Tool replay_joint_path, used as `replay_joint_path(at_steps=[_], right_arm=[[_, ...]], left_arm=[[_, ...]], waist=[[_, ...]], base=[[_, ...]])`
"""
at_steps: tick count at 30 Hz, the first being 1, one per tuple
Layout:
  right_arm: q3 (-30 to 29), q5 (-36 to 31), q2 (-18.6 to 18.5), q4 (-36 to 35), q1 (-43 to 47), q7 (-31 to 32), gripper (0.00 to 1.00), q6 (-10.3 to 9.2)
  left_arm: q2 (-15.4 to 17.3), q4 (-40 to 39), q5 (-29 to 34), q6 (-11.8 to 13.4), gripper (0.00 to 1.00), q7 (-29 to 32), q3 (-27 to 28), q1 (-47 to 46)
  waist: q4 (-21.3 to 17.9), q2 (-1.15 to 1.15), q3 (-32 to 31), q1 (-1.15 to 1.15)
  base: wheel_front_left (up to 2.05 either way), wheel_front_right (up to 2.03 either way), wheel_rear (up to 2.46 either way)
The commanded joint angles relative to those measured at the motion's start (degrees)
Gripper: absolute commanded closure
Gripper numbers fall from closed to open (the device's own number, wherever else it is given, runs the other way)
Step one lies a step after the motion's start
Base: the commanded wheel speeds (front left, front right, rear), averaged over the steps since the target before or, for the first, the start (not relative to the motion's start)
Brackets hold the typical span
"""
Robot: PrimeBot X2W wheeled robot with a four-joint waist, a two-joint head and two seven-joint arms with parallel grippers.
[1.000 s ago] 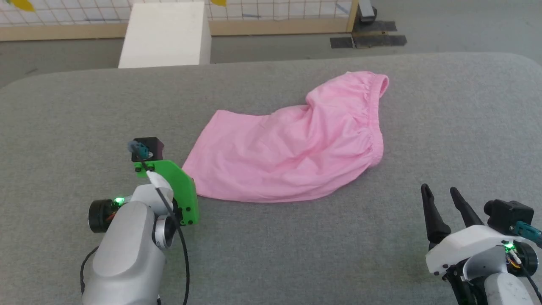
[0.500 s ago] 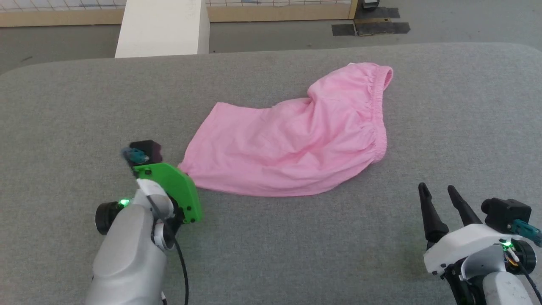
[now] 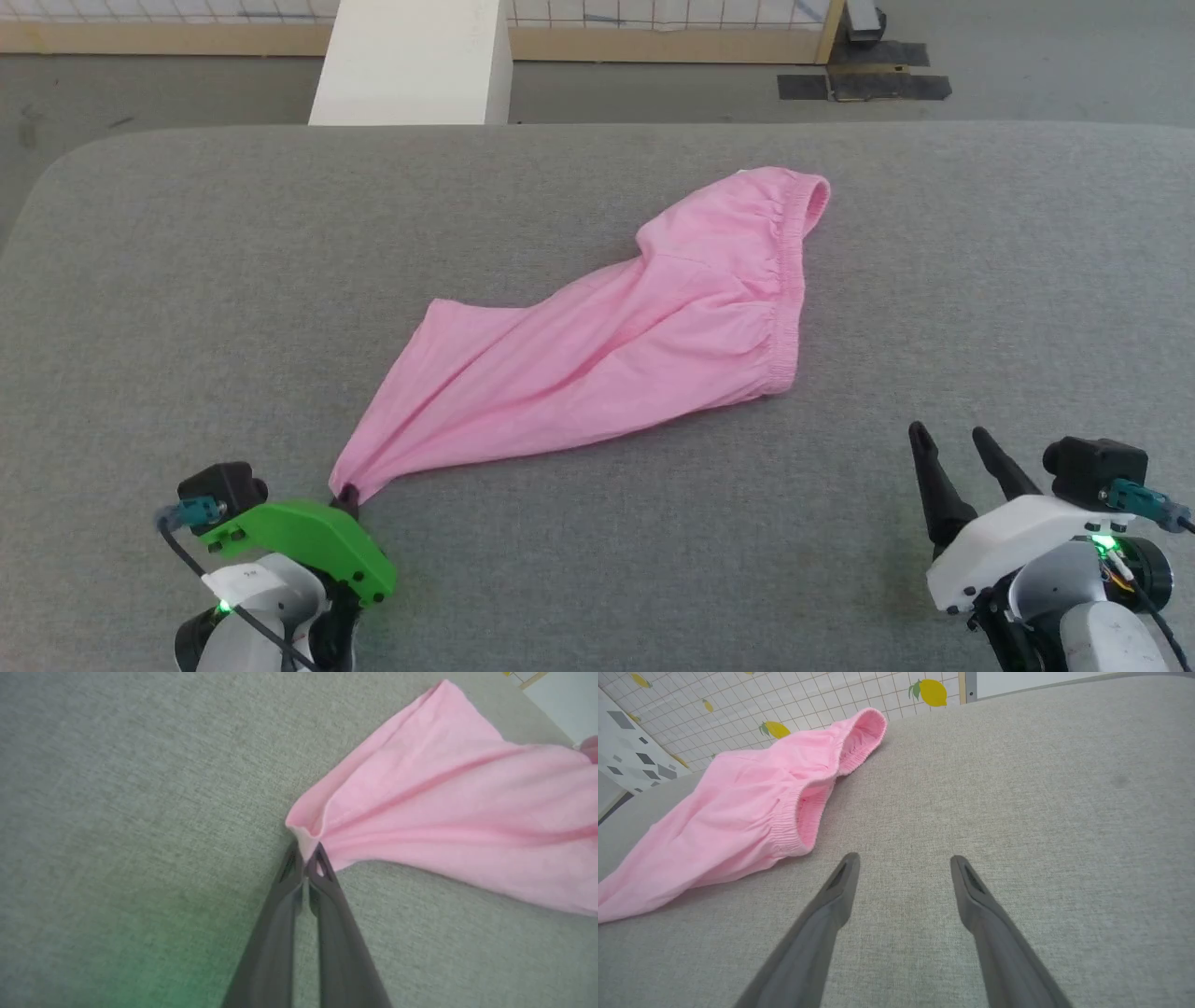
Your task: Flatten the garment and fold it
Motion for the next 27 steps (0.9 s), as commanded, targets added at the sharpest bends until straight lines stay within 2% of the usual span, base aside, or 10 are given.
replay_joint_path(at_steps=[1, 5, 8, 12, 19, 27], right_arm=[[0.15, 0.01, 0.05, 0.17, 0.24, 0.73, 0.0, -0.09], [1.74, -0.82, 0.05, -0.18, -0.98, 4.38, 0.0, -0.09], [4.16, -1.87, 0.01, -0.26, -3.67, 9.59, 0.0, -0.09], [7.49, -3.32, -0.99, 0.74, -8.93, 16.22, 0.0, -0.09], [8.79, -8.3, -1.4, 7.76, -17.41, 24.49, 0.0, -0.09], [10.71, -9.74, -1.08, 15.52, -22.1, 24.87, 0.0, -0.09]], left_arm=[[-0.44, -0.57, -0.18, 0.61, 0.0, -0.75, -0.08, 0.61], [0.55, -4.51, 2.39, -0.52, 0.0, -7.62, -0.82, -1.01], [2.54, -7.19, 7.16, -1.63, 0.0, -16.36, -2.23, -1.54], [2.82, -7.92, 10.72, -1.81, 0.0, -23.81, -3.92, -0.04], [1.17, -6.56, 11.55, -1.45, 0.0, -26.66, -5.87, 0.98], [0.55, -4.97, 11.4, -1.45, 0.0, -27.02, -7.14, -0.43]], waist=[[0.84, 0.0, 0.0, 0.0], [2.0, 0.0, -0.05, 0.0], [2.47, 0.0, 0.09, 0.0], [3.07, 0.0, 0.93, 0.0], [5.16, 0.0, 3.06, 0.0], [6.62, 0.0, 5.39, 0.0]], base=[[0.0, 0.0, 0.0], [0.0, 0.0, 0.0], [0.0, 0.0, 0.0], [0.0, 0.0, 0.0], [0.0, 0.0, 0.0], [0.0, 0.0, 0.0]])
